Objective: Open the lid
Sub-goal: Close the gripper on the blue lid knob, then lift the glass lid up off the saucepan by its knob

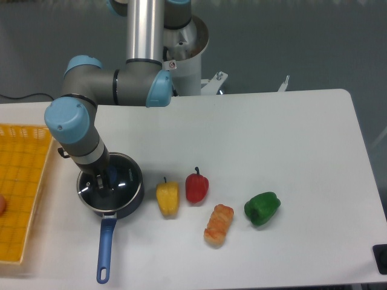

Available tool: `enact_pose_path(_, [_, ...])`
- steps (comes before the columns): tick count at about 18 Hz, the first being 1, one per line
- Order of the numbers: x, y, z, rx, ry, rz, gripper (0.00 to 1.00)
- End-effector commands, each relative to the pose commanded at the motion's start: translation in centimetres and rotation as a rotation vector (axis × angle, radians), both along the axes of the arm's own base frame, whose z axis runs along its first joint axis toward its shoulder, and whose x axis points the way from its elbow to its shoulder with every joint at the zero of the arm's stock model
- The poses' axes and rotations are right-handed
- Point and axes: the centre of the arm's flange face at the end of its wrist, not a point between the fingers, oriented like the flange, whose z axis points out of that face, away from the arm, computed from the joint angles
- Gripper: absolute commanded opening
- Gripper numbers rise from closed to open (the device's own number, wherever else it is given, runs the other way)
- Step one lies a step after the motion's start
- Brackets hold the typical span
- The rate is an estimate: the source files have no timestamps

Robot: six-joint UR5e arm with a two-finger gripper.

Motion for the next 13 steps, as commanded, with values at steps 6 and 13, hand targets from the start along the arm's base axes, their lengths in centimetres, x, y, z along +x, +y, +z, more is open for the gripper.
enact_pose_path(6, [-0.04,-0.06,0.08,-0.002,0.006,0.008,0.54])
enact_pose_path(13, [-0.01,-0.12,0.35,0.0,0.007,0.009,0.53])
